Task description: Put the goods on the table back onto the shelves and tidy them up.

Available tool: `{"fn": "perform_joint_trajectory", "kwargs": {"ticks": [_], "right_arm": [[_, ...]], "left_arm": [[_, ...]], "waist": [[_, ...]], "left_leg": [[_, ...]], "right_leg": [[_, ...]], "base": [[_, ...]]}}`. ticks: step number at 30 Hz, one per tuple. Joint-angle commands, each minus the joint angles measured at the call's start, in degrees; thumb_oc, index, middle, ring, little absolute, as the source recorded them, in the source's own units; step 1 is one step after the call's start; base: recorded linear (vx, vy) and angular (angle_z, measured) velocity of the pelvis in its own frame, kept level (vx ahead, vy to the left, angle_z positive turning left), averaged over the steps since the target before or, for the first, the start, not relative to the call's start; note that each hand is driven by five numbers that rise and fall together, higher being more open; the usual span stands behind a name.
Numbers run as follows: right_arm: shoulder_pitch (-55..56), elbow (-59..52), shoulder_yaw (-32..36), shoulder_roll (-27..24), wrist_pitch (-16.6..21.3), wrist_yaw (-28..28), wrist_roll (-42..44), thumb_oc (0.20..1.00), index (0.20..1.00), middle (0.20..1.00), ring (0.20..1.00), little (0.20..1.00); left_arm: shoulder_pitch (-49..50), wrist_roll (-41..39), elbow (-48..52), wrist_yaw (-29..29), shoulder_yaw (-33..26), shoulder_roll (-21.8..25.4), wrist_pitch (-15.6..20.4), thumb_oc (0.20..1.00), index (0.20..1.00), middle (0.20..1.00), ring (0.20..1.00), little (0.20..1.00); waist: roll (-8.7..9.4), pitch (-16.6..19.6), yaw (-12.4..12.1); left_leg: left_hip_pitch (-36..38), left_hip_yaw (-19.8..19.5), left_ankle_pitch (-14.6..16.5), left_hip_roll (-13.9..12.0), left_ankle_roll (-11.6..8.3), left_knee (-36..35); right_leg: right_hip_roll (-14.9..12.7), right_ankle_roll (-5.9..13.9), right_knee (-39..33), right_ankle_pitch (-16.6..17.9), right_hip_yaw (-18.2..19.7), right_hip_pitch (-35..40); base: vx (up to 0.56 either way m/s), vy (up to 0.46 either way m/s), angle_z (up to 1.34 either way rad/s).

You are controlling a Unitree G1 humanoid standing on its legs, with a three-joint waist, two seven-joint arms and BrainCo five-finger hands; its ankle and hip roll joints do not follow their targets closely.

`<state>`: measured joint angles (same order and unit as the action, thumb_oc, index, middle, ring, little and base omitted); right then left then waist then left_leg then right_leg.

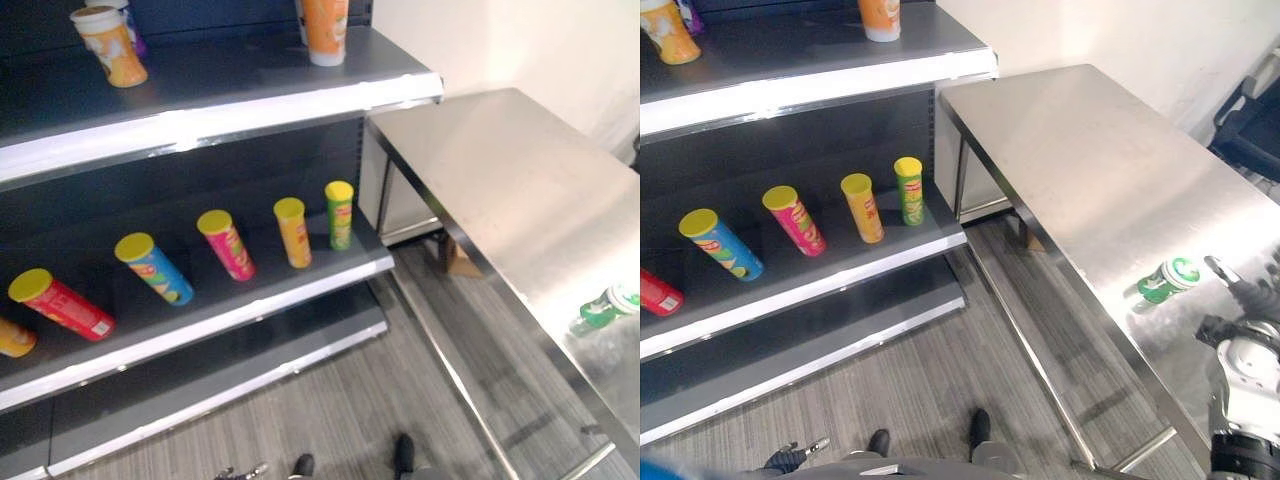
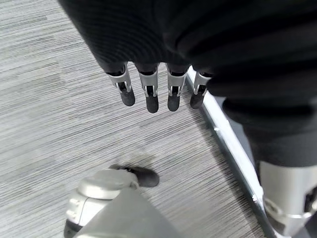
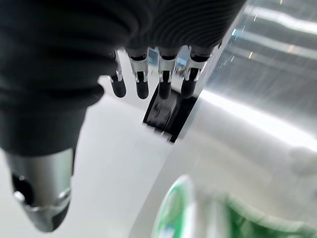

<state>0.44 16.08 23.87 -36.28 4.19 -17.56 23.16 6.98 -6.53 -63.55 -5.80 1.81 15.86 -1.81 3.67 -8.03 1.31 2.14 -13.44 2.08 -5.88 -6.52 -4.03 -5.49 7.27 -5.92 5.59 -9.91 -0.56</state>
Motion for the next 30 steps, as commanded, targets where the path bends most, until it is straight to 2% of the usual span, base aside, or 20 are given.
{"fn": "perform_joint_trajectory", "kwargs": {"ticks": [1,5,7,8,11,17,24,26,30], "right_arm": [[-1.27,-4.40,1.47,-2.04,5.31,0.95,3.78,1.000,1.000,1.000,1.000,1.000],[-0.38,-5.68,0.92,-2.49,4.66,1.88,2.39,1.000,1.000,1.000,1.000,1.000],[2.47,-6.26,1.18,-4.12,2.80,2.98,-1.19,1.000,1.000,1.000,1.000,1.000],[2.52,-6.30,1.22,-4.12,2.76,2.98,-1.22,1.000,1.000,1.000,1.000,1.000],[6.35,-6.70,1.70,-5.89,-0.40,4.41,-7.67,1.000,1.000,1.000,1.000,1.000],[10.73,-8.12,1.66,-8.86,-2.44,7.76,-14.33,1.000,1.000,1.000,1.000,1.000],[12.00,-9.33,1.38,-9.83,-2.77,9.61,-15.91,1.000,1.000,1.000,1.000,1.000],[11.59,-9.37,0.80,-9.89,-3.07,9.69,-16.75,0.200,0.200,0.200,0.200,0.200],[10.08,-9.02,0.09,-9.13,-2.84,8.47,-17.19,0.200,0.200,0.200,0.200,0.200]], "left_arm": [[-2.03,-0.54,-1.61,0.35,0.92,2.59,0.59,1.000,1.000,1.000,1.000,1.000],[-2.45,-0.31,-1.57,0.40,1.19,2.10,0.72,1.000,1.000,1.000,1.000,1.000],[-3.21,0.03,-1.36,0.28,1.14,1.65,0.81,1.000,1.000,1.000,1.000,1.000],[-3.19,0.04,-1.34,0.28,1.17,1.63,0.79,1.000,1.000,1.000,1.000,1.000],[-3.45,1.14,0.27,0.38,1.09,0.89,0.82,1.000,1.000,1.000,1.000,1.000],[-3.46,3.29,-0.05,0.48,0.83,0.98,1.10,1.000,1.000,1.000,1.000,1.000],[-3.01,3.91,-0.58,0.55,-0.14,1.90,1.33,1.000,1.000,1.000,1.000,1.000],[-2.82,3.96,-0.55,0.53,-0.49,2.07,1.31,1.000,1.000,1.000,1.000,1.000],[-2.73,3.62,-0.73,0.35,-0.47,1.82,1.38,1.000,1.000,1.000,1.000,1.000]], "waist": [[-0.30,1.33,-0.56],[-1.05,1.35,-0.29],[-0.84,0.82,0.77],[-0.82,0.79,0.70],[-0.39,0.15,1.95],[-0.68,0.71,2.45],[-0.69,1.27,2.63],[-0.74,1.37,2.51],[-0.74,1.53,2.29]], "left_leg": [[-1.11,6.92,-0.43,-2.32,-2.06,-0.97],[-1.66,7.39,-1.26,-3.23,-2.94,-0.97],[-2.34,11.02,-2.49,-3.51,-3.07,-0.47],[-2.27,11.08,-2.49,-3.47,-3.05,-0.47],[-3.86,19.13,-1.53,-3.51,-1.59,3.06],[-1.96,20.72,-1.85,-3.20,-1.21,0.80],[-0.65,21.12,-1.62,-2.69,-0.99,-0.64],[-0.28,21.10,-1.43,-2.60,-0.95,-0.82],[0.00,20.96,-1.34,-2.54,-0.94,-0.96]], "right_leg": [[-1.41,1.92,1.13,-4.36,0.40,-0.40],[-0.75,1.27,0.99,-5.51,-1.01,0.48],[-1.43,1.19,0.92,-5.81,-2.44,1.35],[-1.47,1.21,0.92,-5.82,-2.39,1.38],[-2.32,1.31,1.01,-5.28,-2.73,1.41],[-2.59,1.64,1.24,-5.22,-2.08,1.50],[-3.13,1.99,1.87,-5.00,-1.36,0.97],[-3.19,2.10,1.86,-4.94,-1.21,0.98],[-3.18,2.20,1.76,-4.93,-1.18,1.08]], "base": [[0.03,-0.087,0.07],[0.02,-0.058,0.13],[0.00,-0.011,0.26],[-0.03,0.021,0.32],[-0.05,0.020,0.49],[0.01,0.033,-0.01],[0.01,0.031,-0.07],[0.00,0.000,0.00],[0.00,0.000,0.00]]}}
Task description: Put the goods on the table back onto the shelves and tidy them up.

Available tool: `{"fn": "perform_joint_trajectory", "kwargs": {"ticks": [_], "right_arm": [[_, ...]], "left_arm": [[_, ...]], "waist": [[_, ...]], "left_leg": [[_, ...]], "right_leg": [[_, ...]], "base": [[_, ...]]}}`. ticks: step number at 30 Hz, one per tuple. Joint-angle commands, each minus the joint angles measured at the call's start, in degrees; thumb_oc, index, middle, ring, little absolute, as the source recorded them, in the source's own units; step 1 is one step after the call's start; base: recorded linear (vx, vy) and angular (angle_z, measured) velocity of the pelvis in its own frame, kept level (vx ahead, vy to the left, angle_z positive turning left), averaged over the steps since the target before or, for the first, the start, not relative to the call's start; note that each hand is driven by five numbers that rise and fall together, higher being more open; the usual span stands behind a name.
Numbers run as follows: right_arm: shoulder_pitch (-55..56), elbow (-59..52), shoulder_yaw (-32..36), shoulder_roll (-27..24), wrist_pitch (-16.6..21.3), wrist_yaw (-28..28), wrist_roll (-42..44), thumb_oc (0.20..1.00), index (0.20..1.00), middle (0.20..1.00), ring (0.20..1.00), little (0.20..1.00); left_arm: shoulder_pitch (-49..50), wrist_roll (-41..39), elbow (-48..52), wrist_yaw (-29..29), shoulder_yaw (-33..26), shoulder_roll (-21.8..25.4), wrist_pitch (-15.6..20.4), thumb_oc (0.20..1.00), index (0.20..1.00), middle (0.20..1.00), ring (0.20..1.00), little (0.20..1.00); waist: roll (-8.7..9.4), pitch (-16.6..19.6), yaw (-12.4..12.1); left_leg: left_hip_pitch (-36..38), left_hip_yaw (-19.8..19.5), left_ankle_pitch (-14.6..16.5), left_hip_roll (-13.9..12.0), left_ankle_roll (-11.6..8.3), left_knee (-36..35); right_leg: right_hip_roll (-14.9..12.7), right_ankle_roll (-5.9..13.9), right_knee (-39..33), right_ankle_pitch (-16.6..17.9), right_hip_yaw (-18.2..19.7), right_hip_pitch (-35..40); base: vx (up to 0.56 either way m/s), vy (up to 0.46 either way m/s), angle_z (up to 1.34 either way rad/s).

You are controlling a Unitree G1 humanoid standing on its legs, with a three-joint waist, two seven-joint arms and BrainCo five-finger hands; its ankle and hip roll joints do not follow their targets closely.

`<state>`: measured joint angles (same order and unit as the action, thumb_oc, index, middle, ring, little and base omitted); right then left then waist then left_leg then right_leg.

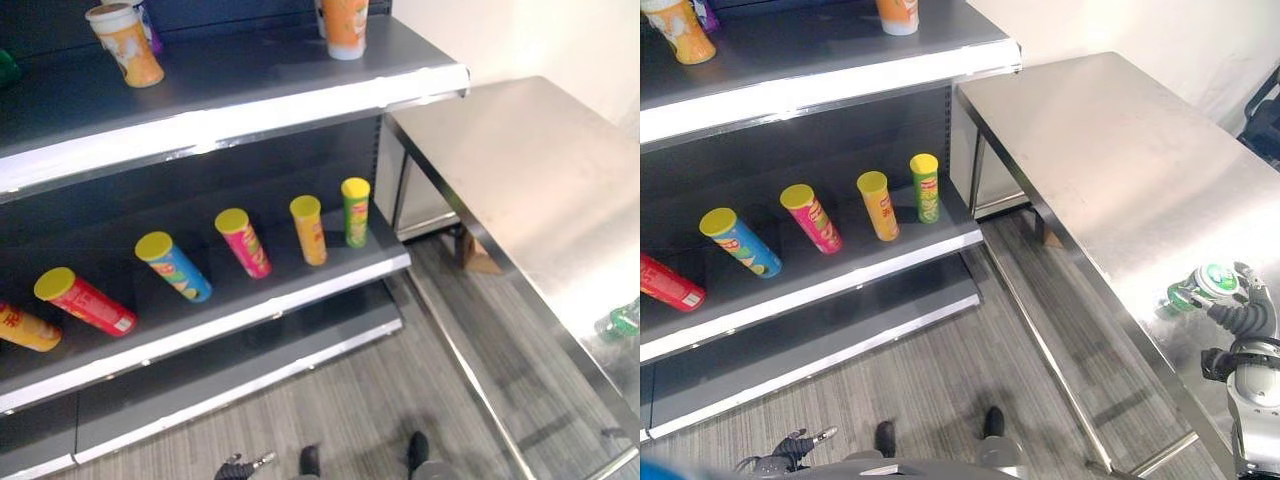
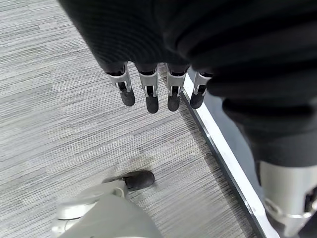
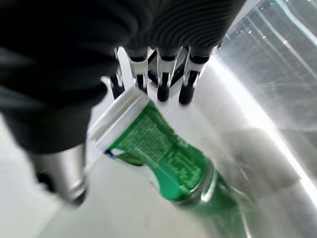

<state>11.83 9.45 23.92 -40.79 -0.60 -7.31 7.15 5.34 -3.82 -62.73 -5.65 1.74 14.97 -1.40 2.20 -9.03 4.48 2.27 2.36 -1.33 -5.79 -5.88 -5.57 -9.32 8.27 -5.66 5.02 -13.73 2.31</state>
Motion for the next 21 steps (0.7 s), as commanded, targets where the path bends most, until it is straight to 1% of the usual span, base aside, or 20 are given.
{"fn": "perform_joint_trajectory", "kwargs": {"ticks": [1,7,10,12,13,14,15,16,17,18,20,21], "right_arm": [[-2.45,-1.44,-0.56,-4.27,1.74,-2.65,-1.92,0.200,0.200,0.200,0.200,0.200],[-4.18,-1.13,-0.72,-3.57,1.05,-4.81,-4.52,0.200,0.200,0.200,0.200,0.200],[-4.84,-2.03,-0.24,-3.68,1.35,-5.73,-5.12,0.200,0.200,0.200,0.200,0.200],[-5.94,-3.78,0.46,-3.66,2.39,-6.61,-5.03,0.200,0.200,0.200,0.200,0.200],[-7.25,-5.44,0.70,-3.58,3.62,-6.91,-4.32,0.200,0.200,0.200,0.200,0.200],[-7.25,-5.48,0.71,-3.56,3.60,-6.90,-4.32,0.200,0.200,0.200,0.200,0.200],[-8.16,-6.47,0.70,-3.51,4.51,-6.91,-3.47,0.200,0.200,0.200,0.200,0.200],[-10.30,-8.08,0.16,-3.72,6.43,-6.67,-1.73,0.200,0.200,0.200,0.200,0.200],[-10.39,-8.03,0.09,-3.74,6.46,-6.66,-1.70,0.200,0.200,0.200,0.200,0.200],[-11.74,-8.57,-0.56,-4.23,7.26,-6.45,-1.06,0.200,0.200,0.200,0.200,0.200],[-14.58,-9.55,-2.01,-5.59,8.40,-6.53,-0.56,0.200,0.200,0.200,0.200,0.200],[-17.32,-10.37,-2.84,-7.34,9.47,-7.42,-0.24,0.200,0.200,0.200,0.200,0.200]], "left_arm": [[-0.98,0.65,-1.49,0.09,-0.23,2.42,0.99,1.000,1.000,1.000,1.000,1.000],[-0.89,0.52,-1.69,-0.02,0.07,1.65,0.76,1.000,1.000,1.000,1.000,1.000],[-0.72,0.25,-1.50,-0.04,-0.11,1.51,0.85,1.000,1.000,1.000,1.000,1.000],[-0.48,-0.04,-1.50,-0.09,-0.43,1.51,0.90,1.000,1.000,1.000,1.000,1.000],[-0.14,-0.71,-0.83,0.00,-0.63,1.53,1.04,1.000,1.000,1.000,1.000,1.000],[-0.13,-0.72,-0.80,0.01,-0.65,1.54,1.02,1.000,1.000,1.000,1.000,1.000],[-0.02,-1.10,-0.45,0.00,-0.74,1.55,1.15,1.000,1.000,1.000,1.000,1.000],[0.52,-2.33,0.50,0.24,-1.03,1.58,1.48,1.000,1.000,1.000,1.000,1.000],[0.54,-2.34,0.55,0.25,-1.08,1.58,1.45,1.000,1.000,1.000,1.000,1.000],[0.81,-2.99,1.04,0.43,-1.28,1.64,1.64,1.000,1.000,1.000,1.000,1.000],[0.85,-4.32,1.51,0.63,-1.39,1.80,1.84,1.000,1.000,1.000,1.000,1.000],[0.42,-6.22,2.21,0.36,-1.51,1.78,2.11,1.000,1.000,1.000,1.000,1.000]], "waist": [[0.76,2.56,-1.09],[0.68,2.66,-1.55],[0.61,2.75,-1.77],[0.51,2.77,-2.03],[0.33,2.80,-2.47],[0.33,2.77,-2.43],[0.27,2.75,-2.67],[0.25,2.65,-3.50],[0.23,2.61,-3.41],[0.26,2.48,-3.89],[0.61,1.68,-5.20],[1.33,0.22,-6.16]], "left_leg": [[-0.06,5.07,2.14,-2.66,-1.57,0.57],[-0.11,4.60,2.20,-2.83,-1.64,0.57],[-0.04,4.34,2.24,-2.85,-1.61,0.57],[0.10,4.12,2.23,-2.99,-1.68,0.57],[0.19,3.87,2.12,-3.18,-1.79,0.57],[0.21,3.84,2.12,-3.20,-1.80,0.57],[0.18,3.59,2.01,-3.34,-1.93,0.62],[-0.10,2.91,1.78,-3.74,-2.22,0.94],[-0.09,2.86,1.79,-3.78,-2.26,0.96],[-0.37,2.30,1.66,-4.10,-2.43,1.46],[-2.19,0.87,1.61,-4.67,-2.66,4.22],[-5.86,-0.96,2.46,-4.79,-3.40,9.95]], "right_leg": [[0.64,1.23,1.40,-4.38,2.65,-1.67],[0.76,1.19,1.14,-4.60,2.37,-1.44],[0.88,1.08,1.24,-4.85,2.31,-1.33],[1.08,0.98,1.13,-5.10,2.22,-0.96],[1.32,0.81,1.03,-5.45,2.12,-0.70],[1.34,0.79,1.04,-5.47,2.08,-0.66],[1.53,0.61,1.00,-5.73,2.00,-0.51],[2.02,0.25,0.91,-6.28,1.96,-0.21],[2.06,0.22,0.93,-6.31,1.90,-0.18],[2.39,-0.06,0.95,-6.65,1.73,-0.04],[2.85,-0.76,1.04,-7.22,1.26,0.25],[3.05,-1.60,1.09,-7.94,-0.12,1.04]], "base": [[0.00,0.000,0.00],[0.00,0.000,0.00],[0.00,-0.013,0.00],[0.02,-0.057,0.01],[0.02,-0.050,0.01],[0.02,-0.059,0.01],[0.02,-0.086,0.02],[0.02,-0.088,0.03],[0.02,-0.104,0.04],[0.00,-0.073,0.07],[-0.04,-0.131,0.20],[-0.11,-0.134,0.42]]}}
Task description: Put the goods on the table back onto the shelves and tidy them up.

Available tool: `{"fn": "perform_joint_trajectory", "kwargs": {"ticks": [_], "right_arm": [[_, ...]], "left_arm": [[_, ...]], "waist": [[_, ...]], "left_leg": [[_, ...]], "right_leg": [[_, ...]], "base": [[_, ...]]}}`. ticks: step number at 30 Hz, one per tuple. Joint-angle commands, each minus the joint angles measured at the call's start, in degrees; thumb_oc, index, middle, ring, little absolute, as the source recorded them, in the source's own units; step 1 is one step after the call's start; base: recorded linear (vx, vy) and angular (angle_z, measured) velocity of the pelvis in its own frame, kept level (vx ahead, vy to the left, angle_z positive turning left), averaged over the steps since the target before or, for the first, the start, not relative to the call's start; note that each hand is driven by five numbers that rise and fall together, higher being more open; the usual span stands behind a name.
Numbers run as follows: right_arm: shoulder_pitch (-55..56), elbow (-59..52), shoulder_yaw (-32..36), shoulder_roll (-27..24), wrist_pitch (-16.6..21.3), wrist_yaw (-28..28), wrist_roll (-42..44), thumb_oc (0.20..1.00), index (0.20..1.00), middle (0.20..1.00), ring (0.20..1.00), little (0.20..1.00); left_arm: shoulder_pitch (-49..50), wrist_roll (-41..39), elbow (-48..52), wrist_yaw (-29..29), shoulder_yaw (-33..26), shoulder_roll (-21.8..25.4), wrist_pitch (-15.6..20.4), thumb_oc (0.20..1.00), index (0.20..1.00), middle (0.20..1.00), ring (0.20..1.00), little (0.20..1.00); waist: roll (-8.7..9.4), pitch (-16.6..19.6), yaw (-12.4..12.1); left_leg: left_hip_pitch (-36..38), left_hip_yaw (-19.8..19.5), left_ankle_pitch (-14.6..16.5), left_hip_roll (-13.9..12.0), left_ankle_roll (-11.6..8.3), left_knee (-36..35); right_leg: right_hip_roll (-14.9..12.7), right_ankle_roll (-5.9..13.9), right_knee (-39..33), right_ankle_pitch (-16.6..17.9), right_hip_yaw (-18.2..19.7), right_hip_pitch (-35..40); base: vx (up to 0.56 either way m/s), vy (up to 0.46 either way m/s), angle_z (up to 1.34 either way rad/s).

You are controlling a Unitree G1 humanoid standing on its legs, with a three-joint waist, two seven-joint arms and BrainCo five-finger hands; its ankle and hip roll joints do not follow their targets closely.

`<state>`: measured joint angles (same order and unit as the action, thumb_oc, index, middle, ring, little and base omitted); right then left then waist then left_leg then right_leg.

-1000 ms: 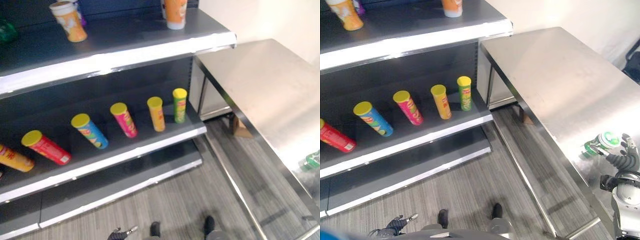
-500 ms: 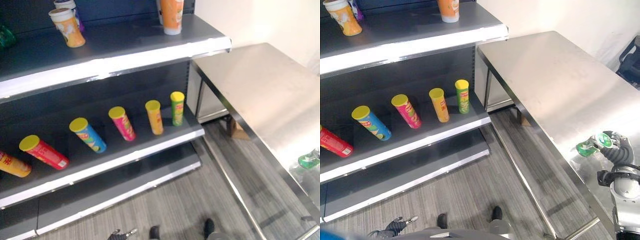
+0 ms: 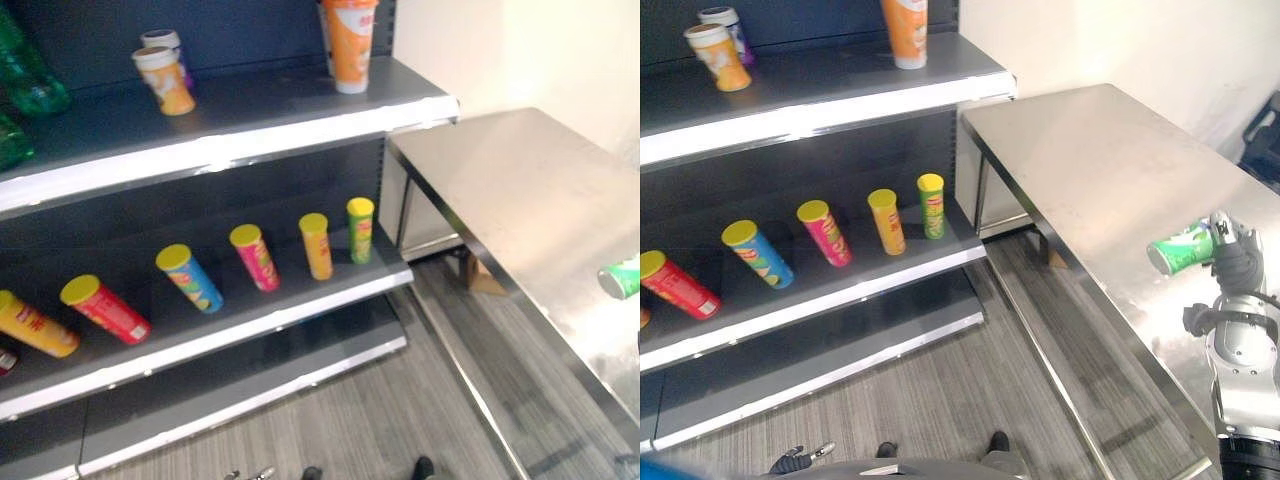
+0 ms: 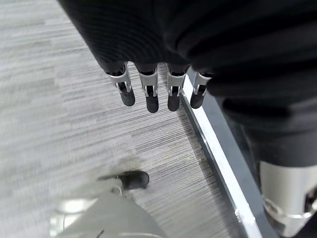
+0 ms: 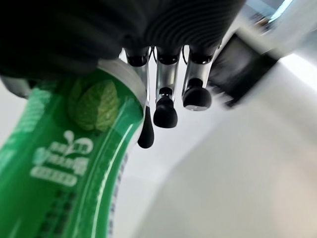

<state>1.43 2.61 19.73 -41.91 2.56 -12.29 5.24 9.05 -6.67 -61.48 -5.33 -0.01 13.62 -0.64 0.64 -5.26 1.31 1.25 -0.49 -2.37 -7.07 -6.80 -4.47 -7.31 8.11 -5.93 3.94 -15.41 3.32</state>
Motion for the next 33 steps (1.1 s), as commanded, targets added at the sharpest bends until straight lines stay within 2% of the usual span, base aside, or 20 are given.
{"fn": "perform_joint_trajectory", "kwargs": {"ticks": [1,2,3,5,7,8,9,10,14,15,17,19,23,25,26,27,28,32,33], "right_arm": [[-7.69,-3.69,1.57,-7.11,6.52,-2.97,1.53,0.200,0.200,0.200,0.200,0.200],[-7.83,-3.58,1.54,-7.17,6.57,-2.99,1.55,0.200,0.200,0.200,0.200,0.200],[-8.32,-4.08,1.88,-8.15,6.77,-3.30,1.49,0.200,0.200,0.200,0.200,0.200],[-8.43,-5.08,3.03,-9.91,6.74,-4.16,0.51,0.200,0.200,0.200,0.200,0.200],[-8.88,-6.31,2.98,-10.65,6.11,-4.03,-1.03,0.200,0.200,0.200,0.200,0.200],[-9.13,-6.87,3.08,-10.73,5.86,-4.01,-1.44,0.200,0.200,0.200,0.200,0.200],[-10.25,-8.31,2.60,-11.71,5.62,-3.45,-3.16,0.200,0.200,0.200,0.200,0.200],[-10.32,-8.32,2.52,-11.70,5.58,-3.46,-3.19,0.200,0.200,0.200,0.200,0.200],[-14.75,-10.78,-1.44,-11.93,5.77,-3.15,-4.23,0.200,0.200,0.200,0.200,0.200],[-14.92,-10.74,-1.58,-11.92,5.76,-3.17,-4.25,0.200,0.200,0.200,0.200,0.200],[-18.51,-11.77,-4.35,-12.01,5.79,-2.85,-4.37,0.200,0.200,0.200,0.200,0.200],[-21.23,-12.04,-6.93,-12.14,5.67,-2.67,-5.19,0.200,0.200,0.200,0.200,0.200],[-26.76,-11.18,-12.55,-13.70,4.30,-2.38,-8.38,0.200,0.200,0.200,0.200,0.200],[-28.54,-9.71,-14.75,-14.95,3.69,-3.04,-10.38,0.200,0.200,0.200,0.200,0.200],[-29.21,-9.37,-15.42,-15.52,3.48,-3.30,-10.92,0.200,0.200,0.200,0.200,0.200],[-30.96,-8.26,-17.02,-17.32,2.99,-3.51,-11.99,0.200,0.200,0.200,0.200,0.200],[-32.73,-7.58,-18.39,-17.87,2.89,-3.89,-12.48,0.200,0.200,0.200,0.200,0.200],[-36.12,-5.17,-22.03,-20.06,1.59,-4.52,-15.90,0.200,0.200,0.200,0.200,0.200],[-36.94,-4.71,-22.86,-20.01,1.38,-4.46,-16.55,0.200,0.200,0.200,0.200,0.200]], "left_arm": [[-3.47,-3.78,1.52,-0.15,0.37,3.14,1.52,1.000,1.000,1.000,1.000,1.000],[-3.53,-3.80,1.55,-0.17,0.35,3.12,1.49,1.000,1.000,1.000,1.000,1.000],[-3.60,-4.28,1.87,-0.22,0.42,3.08,1.57,1.000,1.000,1.000,1.000,1.000],[-3.89,-4.19,2.10,-0.25,0.62,2.94,1.38,1.000,1.000,1.000,1.000,1.000],[-3.38,-3.13,0.79,0.17,0.48,3.00,1.06,1.000,1.000,1.000,1.000,1.000],[-3.20,-2.55,0.03,0.11,0.43,2.95,0.96,1.000,1.000,1.000,1.000,1.000],[-3.02,-0.07,-1.97,-0.02,0.53,3.29,0.70,1.000,1.000,1.000,1.000,1.000],[-3.01,-0.05,-1.99,-0.03,0.48,3.27,0.71,1.000,1.000,1.000,1.000,1.000],[-3.57,1.12,-2.58,-0.46,0.84,4.38,0.76,1.000,1.000,1.000,1.000,1.000],[-3.57,1.12,-2.58,-0.45,0.75,4.37,0.77,1.000,1.000,1.000,1.000,1.000],[-3.36,1.51,-2.55,-0.58,1.07,5.05,0.82,1.000,1.000,1.000,1.000,1.000],[-3.03,1.83,-2.52,-0.68,1.23,5.57,0.77,1.000,1.000,1.000,1.000,1.000],[-2.17,2.10,-2.30,-0.56,1.50,6.29,0.36,1.000,1.000,1.000,1.000,1.000],[-2.48,2.28,-2.53,-0.77,1.62,6.70,0.25,1.000,1.000,1.000,1.000,1.000],[-2.70,2.19,-2.25,-0.90,2.00,6.94,0.22,1.000,1.000,1.000,1.000,1.000],[-2.73,1.75,-1.53,-0.77,2.30,6.91,0.47,1.000,1.000,1.000,1.000,1.000],[-2.84,1.54,-1.36,-0.68,2.64,6.81,0.72,1.000,1.000,1.000,1.000,1.000],[-2.36,1.42,-0.62,-0.26,2.68,7.18,0.71,1.000,1.000,1.000,1.000,1.000],[-2.18,1.49,-0.31,-0.13,2.81,6.89,0.77,1.000,1.000,1.000,1.000,1.000]], "waist": [[3.37,-4.21,-3.47],[3.34,-4.14,-3.07],[3.56,-4.82,-3.68],[3.50,-4.98,-3.82],[3.01,-3.99,-4.10],[2.69,-3.50,-4.07],[2.62,-1.98,-4.46],[2.66,-1.95,-4.36],[3.40,-1.30,-5.58],[3.46,-1.30,-5.50],[3.90,-1.07,-6.57],[4.16,-0.91,-7.21],[4.51,-1.16,-8.29],[4.72,-1.58,-8.46],[4.70,-1.92,-8.33],[4.30,-2.19,-7.99],[4.07,-2.58,-7.84],[4.59,-3.66,-8.22],[4.70,-3.24,-8.40]], "left_leg": [[-6.60,1.97,2.80,-3.33,-2.84,10.53],[-7.22,1.51,2.96,-3.23,-2.83,11.13],[-8.41,2.50,2.32,-3.87,-2.99,11.84],[-10.26,7.59,-1.69,-6.26,-2.51,9.14],[-8.90,11.18,-2.24,-7.80,-2.35,5.73],[-7.92,11.53,-2.28,-7.60,-2.15,4.37],[-7.18,11.62,-1.68,-6.44,-1.83,3.99],[-7.22,11.59,-1.66,-6.36,-1.79,4.02],[-7.28,11.02,0.92,-3.25,-0.31,5.42],[-7.31,11.05,0.95,-3.17,-0.25,5.46],[-7.06,10.57,2.41,-0.61,1.17,5.61],[-6.67,10.60,3.33,0.92,2.22,5.45],[-5.04,10.24,4.42,3.14,3.90,4.97],[-4.58,9.79,4.48,3.55,4.21,4.46],[-4.44,9.10,4.29,3.65,4.14,4.06],[-4.64,7.67,3.84,3.97,4.10,3.70],[-4.41,6.81,3.84,4.28,4.03,3.54],[-5.33,3.76,4.23,5.00,3.56,5.55],[-5.74,3.47,3.97,4.99,3.43,5.37]], "right_leg": [[0.70,-1.62,1.19,-6.90,0.51,0.30],[0.66,-1.61,1.20,-6.93,0.12,0.21],[0.54,-1.64,1.12,-7.50,-1.44,0.99],[-0.21,-1.11,1.06,-7.13,-5.74,1.65],[-0.41,-0.36,1.33,-7.21,-8.04,2.47],[-0.56,-0.07,1.51,-7.14,-8.30,2.77],[-2.19,0.57,2.25,-6.88,-9.34,3.17],[-2.27,0.62,2.28,-6.89,-9.38,3.14],[-6.28,1.75,5.21,-6.22,-9.47,2.46],[-6.39,1.80,5.31,-6.26,-9.45,2.39],[-9.33,2.87,8.19,-5.67,-9.59,1.39],[-11.04,3.62,10.52,-5.72,-9.73,0.75],[-13.93,3.68,16.85,-4.77,-9.41,-0.61],[-13.69,3.59,19.94,-4.42,-7.70,-2.15],[-12.28,3.13,19.87,-4.78,-5.68,-3.25],[-9.34,2.66,16.34,-5.47,-2.11,-4.57],[-8.20,2.49,13.54,-4.96,-0.27,-5.45],[-6.50,2.60,7.60,-4.07,3.17,-4.67],[-6.33,2.60,6.33,-3.57,2.88,-4.23]], "base": [[-0.09,-0.090,0.68],[-0.06,-0.019,1.01],[-0.04,0.010,1.33],[-0.03,0.058,1.29],[0.05,0.121,1.19],[0.16,0.288,1.12],[0.12,0.251,0.67],[0.13,0.294,0.40],[0.06,0.203,0.17],[0.03,0.173,0.19],[0.06,0.280,0.31],[0.06,0.257,0.13],[0.05,0.167,0.10],[0.03,0.047,0.05],[0.01,-0.006,0.19],[0.01,-0.024,0.36],[0.02,-0.023,0.44],[0.00,-0.077,0.35],[0.06,-0.152,0.97]]}}
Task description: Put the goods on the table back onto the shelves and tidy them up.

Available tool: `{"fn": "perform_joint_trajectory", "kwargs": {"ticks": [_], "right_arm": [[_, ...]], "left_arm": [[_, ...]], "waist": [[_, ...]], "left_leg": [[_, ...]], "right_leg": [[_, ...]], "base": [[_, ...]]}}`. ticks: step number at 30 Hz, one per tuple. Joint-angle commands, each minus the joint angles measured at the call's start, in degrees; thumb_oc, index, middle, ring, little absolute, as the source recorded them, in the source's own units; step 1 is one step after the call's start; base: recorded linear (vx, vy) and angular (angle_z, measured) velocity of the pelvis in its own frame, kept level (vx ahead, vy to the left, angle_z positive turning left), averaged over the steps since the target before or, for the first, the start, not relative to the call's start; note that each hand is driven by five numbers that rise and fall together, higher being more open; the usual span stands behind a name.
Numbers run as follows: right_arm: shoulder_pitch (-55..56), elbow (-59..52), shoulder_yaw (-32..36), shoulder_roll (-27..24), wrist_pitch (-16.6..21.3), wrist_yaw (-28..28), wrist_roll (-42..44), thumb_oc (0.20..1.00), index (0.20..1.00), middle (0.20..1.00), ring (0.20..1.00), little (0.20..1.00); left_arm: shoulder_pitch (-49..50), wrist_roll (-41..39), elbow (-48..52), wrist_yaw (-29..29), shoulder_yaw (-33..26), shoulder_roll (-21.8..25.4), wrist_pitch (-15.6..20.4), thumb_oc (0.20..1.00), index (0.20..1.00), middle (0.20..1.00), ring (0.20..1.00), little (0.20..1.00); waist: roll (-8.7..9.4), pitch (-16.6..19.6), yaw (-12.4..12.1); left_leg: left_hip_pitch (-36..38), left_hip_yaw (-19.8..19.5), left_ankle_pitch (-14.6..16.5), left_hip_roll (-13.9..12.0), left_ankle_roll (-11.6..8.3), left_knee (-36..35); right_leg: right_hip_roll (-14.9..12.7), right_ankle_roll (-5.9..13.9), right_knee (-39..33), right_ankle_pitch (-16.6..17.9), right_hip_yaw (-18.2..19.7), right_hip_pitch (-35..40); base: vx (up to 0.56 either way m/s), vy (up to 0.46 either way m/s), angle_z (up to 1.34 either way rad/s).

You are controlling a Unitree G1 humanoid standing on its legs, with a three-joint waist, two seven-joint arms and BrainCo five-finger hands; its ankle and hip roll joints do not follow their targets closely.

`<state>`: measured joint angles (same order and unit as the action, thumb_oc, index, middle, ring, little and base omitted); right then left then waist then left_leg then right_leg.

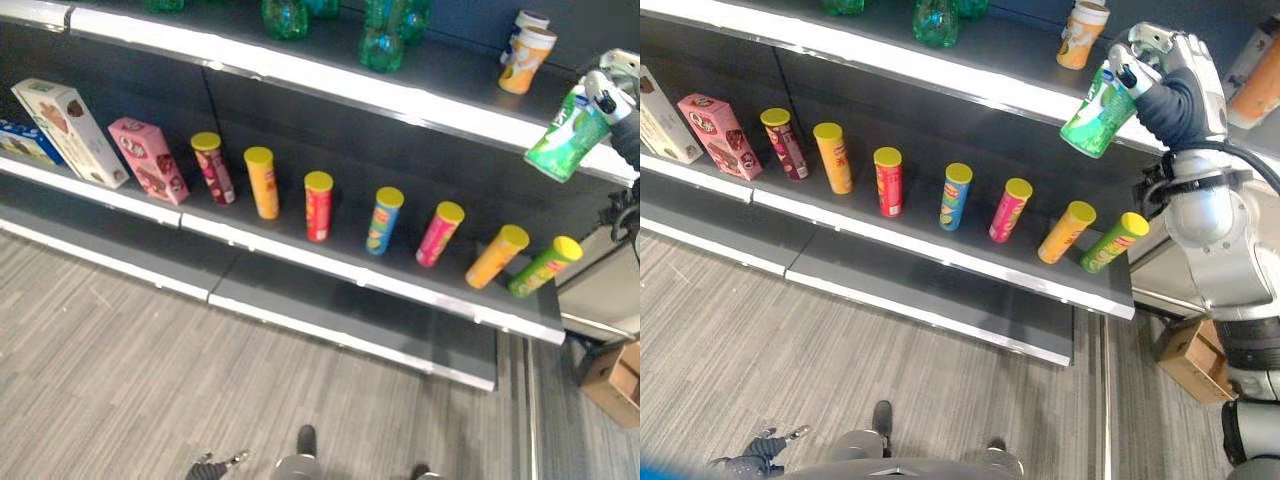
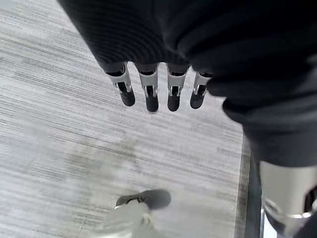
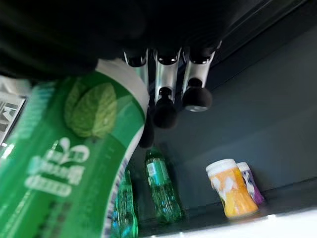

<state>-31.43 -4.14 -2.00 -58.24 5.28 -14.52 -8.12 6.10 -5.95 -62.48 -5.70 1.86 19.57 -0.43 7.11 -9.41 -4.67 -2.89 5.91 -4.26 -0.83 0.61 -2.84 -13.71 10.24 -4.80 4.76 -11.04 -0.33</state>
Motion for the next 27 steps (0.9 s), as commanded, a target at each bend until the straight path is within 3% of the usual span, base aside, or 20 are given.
{"fn": "perform_joint_trajectory", "kwargs": {"ticks": [1,10,17,27], "right_arm": [[-6.80,4.15,-3.56,-4.10,-2.15,-2.69,-5.01,0.200,0.200,0.200,0.200,0.200],[-14.55,10.01,-9.72,-2.17,-4.91,-5.05,-10.89,0.200,0.200,0.200,0.200,0.200],[-24.08,21.67,-18.51,-0.44,-8.04,-8.74,-18.91,0.200,0.200,0.200,0.200,0.200],[-25.64,28.60,-23.60,-0.82,-9.18,-9.73,-24.62,0.200,0.200,0.200,0.200,0.200]], "left_arm": [[1.23,0.40,0.56,0.28,1.13,0.44,0.58,1.000,1.000,1.000,1.000,1.000],[1.60,0.28,-1.06,-0.66,2.31,-1.20,0.08,1.000,1.000,1.000,1.000,1.000],[1.24,0.44,-2.31,-1.93,3.80,-1.53,0.12,1.000,1.000,1.000,1.000,1.000],[1.01,1.27,-3.13,-2.51,4.40,-1.89,0.29,1.000,1.000,1.000,1.000,1.000]], "waist": [[-1.85,1.77,-3.01],[-1.95,3.44,-4.78],[-1.98,4.47,-6.49],[-1.76,5.04,-7.02]], "left_leg": [[-1.92,-3.68,5.63,-1.68,-4.49,3.62],[-1.56,-6.17,5.01,-2.64,-5.54,2.82],[-0.63,-7.68,4.94,-2.39,-5.94,2.07],[0.29,-8.29,4.94,-2.57,-6.04,1.19]], "right_leg": [[0.71,0.44,3.31,-3.90,-2.39,0.97],[1.98,-0.54,1.95,-5.23,-4.08,3.75],[2.18,-0.94,1.97,-6.24,-6.50,5.57],[2.20,-0.96,1.63,-6.40,-7.90,6.43]], "base": [[0.05,-0.115,0.88],[0.06,-0.081,0.21],[0.05,-0.049,0.16],[0.02,-0.012,0.08]]}}
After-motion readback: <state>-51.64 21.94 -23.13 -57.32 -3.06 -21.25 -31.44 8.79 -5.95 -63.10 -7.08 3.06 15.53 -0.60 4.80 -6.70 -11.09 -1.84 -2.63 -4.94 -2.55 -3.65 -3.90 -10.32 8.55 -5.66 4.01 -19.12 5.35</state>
